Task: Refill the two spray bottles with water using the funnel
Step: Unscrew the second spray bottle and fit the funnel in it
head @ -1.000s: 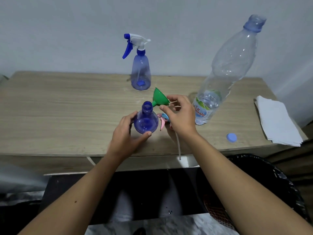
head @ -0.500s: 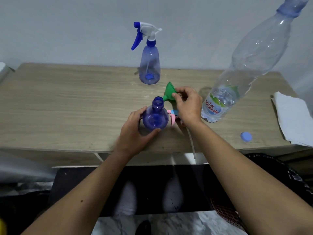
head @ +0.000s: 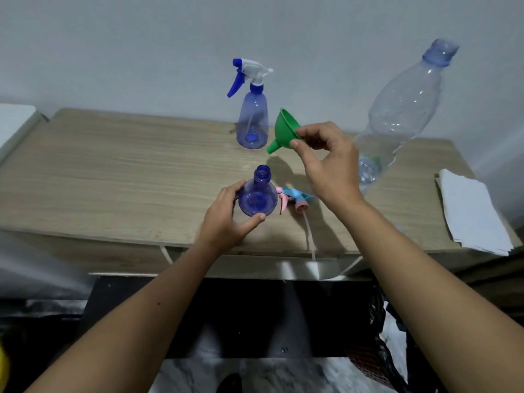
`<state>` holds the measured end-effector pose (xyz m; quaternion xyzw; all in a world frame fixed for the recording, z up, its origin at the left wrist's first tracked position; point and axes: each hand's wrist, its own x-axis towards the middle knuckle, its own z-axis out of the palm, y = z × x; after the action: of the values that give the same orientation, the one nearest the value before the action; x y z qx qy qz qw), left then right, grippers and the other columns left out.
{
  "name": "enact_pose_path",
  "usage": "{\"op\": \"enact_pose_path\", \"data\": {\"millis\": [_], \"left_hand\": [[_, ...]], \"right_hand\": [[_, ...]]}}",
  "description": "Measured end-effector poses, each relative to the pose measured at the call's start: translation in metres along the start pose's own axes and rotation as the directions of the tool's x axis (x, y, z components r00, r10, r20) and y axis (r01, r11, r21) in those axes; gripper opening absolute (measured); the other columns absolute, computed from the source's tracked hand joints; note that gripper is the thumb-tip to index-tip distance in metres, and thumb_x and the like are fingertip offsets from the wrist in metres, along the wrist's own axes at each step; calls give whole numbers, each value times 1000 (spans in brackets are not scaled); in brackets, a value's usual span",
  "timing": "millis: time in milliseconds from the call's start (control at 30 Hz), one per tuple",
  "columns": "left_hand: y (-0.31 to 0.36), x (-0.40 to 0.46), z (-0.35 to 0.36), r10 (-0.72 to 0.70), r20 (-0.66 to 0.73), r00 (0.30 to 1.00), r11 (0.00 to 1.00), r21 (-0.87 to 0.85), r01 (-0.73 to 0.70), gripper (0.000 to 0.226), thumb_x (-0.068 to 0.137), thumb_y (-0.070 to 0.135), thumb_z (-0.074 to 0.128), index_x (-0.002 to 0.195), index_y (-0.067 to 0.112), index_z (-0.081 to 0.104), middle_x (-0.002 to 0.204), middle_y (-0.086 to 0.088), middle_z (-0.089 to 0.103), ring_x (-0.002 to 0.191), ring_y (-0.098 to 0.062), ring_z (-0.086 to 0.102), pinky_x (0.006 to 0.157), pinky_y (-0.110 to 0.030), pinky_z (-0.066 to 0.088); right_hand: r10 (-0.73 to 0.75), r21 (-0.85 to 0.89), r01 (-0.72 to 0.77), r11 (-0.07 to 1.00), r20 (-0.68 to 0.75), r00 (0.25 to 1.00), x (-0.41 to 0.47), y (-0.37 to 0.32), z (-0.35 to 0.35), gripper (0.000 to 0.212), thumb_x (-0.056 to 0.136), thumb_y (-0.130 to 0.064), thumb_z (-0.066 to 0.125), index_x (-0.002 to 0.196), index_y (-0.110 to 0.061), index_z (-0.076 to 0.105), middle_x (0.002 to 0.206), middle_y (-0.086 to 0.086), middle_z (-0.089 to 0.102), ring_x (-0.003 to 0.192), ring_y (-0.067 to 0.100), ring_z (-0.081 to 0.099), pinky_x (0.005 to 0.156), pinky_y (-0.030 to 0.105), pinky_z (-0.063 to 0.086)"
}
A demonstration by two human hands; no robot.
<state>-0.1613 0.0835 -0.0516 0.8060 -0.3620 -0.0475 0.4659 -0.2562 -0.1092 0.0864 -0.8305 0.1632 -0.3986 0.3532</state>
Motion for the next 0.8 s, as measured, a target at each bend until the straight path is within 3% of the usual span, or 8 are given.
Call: {"op": "enact_pose_path", "data": {"millis": [167, 433, 700, 800], "left_hand": [[1, -1, 0, -23, 23, 999, 1000, -6, 23, 88, 81, 51, 88, 153, 19, 49, 141, 2, 60, 127, -13, 62, 109, -43, 53], [1, -1, 1, -33, 16, 999, 999, -3, 33, 90, 80, 55, 86, 154, 18, 49, 141, 3, 60, 126, -11, 62, 109, -41, 54], [-1, 0, 1, -11, 6, 1000, 1000, -9, 11, 88, 80, 51, 87, 153, 17, 51, 140, 2, 62, 125, -12, 63, 108, -41, 54], [-2, 0, 2, -2, -5, 1000, 1000, 1, 2, 87, 81, 46, 91, 152, 16, 51, 139, 1, 62, 124, -12, 63, 109, -38, 54]], "right_hand": [[-161, -42, 166, 985, 91, 983, -12, -12, -20, 10, 90, -11, 80, 99, -8, 79, 94, 2, 73, 85, 5, 64, 84, 18, 52], [-247, -42, 258, 965, 169, 954, -27, -3, -10, 10, 89, -13, 81, 99, -10, 79, 93, 1, 71, 89, 21, 66, 85, 38, 54], [-251, -85, 278, 957, 243, 937, -24, 1, -2, 13, 89, -24, 83, 100, -18, 83, 96, 0, 72, 96, 21, 61, 88, 19, 41], [-255, -81, 288, 954, 278, 926, -25, 4, 0, 15, 89, -30, 82, 100, -20, 83, 97, -3, 72, 95, 20, 59, 86, 21, 41]]}}
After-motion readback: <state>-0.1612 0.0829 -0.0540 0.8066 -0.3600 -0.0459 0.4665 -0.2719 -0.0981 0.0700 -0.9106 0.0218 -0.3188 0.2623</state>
